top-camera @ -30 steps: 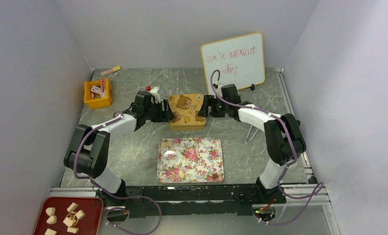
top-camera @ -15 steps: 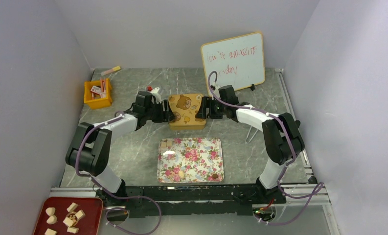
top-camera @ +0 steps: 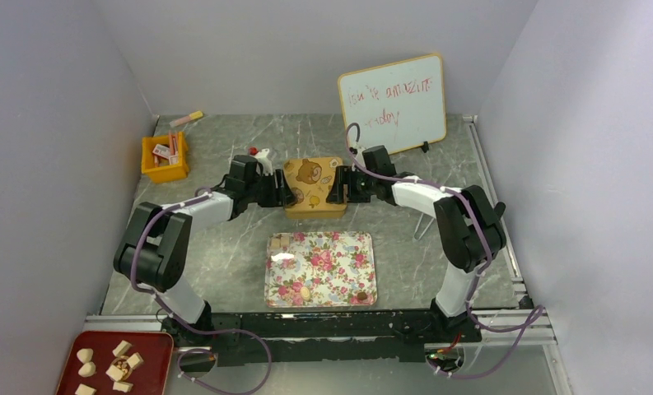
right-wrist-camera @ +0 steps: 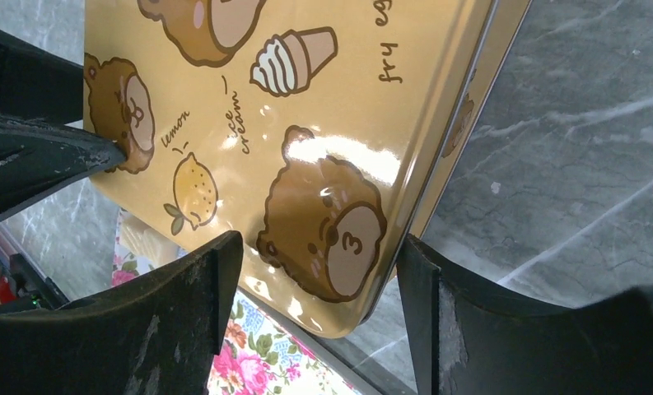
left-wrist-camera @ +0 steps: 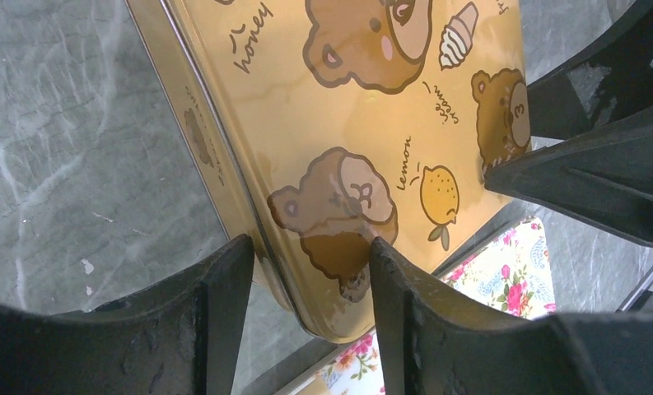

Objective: Pack the chocolate
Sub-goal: Close the box lid on the packing box.

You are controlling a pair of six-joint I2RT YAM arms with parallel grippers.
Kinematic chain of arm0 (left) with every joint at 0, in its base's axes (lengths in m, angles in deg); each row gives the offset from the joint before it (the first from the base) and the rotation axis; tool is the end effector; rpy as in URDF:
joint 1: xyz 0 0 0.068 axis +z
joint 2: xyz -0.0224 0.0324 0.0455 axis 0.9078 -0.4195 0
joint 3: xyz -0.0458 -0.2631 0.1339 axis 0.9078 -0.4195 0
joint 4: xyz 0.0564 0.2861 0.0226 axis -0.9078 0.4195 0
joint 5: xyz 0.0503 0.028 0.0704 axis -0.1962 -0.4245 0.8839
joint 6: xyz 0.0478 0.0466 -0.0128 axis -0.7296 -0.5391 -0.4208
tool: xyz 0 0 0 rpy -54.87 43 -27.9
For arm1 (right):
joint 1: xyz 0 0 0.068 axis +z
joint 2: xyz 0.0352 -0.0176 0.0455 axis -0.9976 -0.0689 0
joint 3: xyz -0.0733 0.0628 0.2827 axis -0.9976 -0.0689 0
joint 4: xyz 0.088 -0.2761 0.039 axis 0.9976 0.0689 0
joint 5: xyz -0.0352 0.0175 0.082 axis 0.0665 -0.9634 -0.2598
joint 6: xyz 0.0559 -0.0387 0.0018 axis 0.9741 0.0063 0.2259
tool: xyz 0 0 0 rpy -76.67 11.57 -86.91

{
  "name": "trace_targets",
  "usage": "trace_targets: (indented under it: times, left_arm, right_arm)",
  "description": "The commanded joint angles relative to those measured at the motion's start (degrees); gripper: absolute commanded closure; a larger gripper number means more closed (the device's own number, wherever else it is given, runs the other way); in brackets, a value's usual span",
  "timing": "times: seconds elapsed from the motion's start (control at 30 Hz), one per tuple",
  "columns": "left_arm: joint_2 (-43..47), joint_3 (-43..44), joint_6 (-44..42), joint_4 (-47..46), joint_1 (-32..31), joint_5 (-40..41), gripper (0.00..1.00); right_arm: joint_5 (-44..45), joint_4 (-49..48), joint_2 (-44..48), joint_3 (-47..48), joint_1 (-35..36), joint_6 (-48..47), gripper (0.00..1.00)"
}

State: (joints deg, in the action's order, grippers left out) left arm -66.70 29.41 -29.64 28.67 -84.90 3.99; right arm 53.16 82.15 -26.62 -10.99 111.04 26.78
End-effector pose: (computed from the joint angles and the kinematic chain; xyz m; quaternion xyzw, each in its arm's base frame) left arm 0.3492 -0.1467 0.1729 0.0452 0.8855 -0.3200 0.3338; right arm 0.3725 0.1974 0.1681 -0.0918 0.9029 0.3238 0.2673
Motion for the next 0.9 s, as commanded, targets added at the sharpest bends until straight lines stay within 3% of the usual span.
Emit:
trace_targets:
  times: [0.0, 0.57, 0.7, 0.8, 0.87]
  left_arm:
    - [-0.89, -0.46, 0.40, -2.36, -0.26, -1.68, 0.43]
    - [-2.38, 1.09, -0.46, -1.75, -0.20, -1.84, 0.45]
    - [-2.68, 1.99, -1.01, -0.83, 0.06, -1.64, 0.43]
    - [-3.08, 2.72, -1.26, -0.39, 0.34, -1.82, 0.42]
    - [-3.40, 3.25, -1.53, -0.09, 0.52, -1.81, 0.41]
  right_arm:
    - [-1.19, -2.70, -0.40, 3.09, 0.51, 0.10, 0.29]
    - [-0.15, -1.65, -2.63, 5.65, 1.59, -0.31, 0.33]
    - [0.64, -0.27, -3.50, 7.27, 1.55, -1.47, 0.26]
    - [1.62, 0.17, -3.84, 8.22, 1.48, -1.96, 0.01]
    - [1.89, 0.96, -4.41, 9.31, 1.33, -2.43, 0.00]
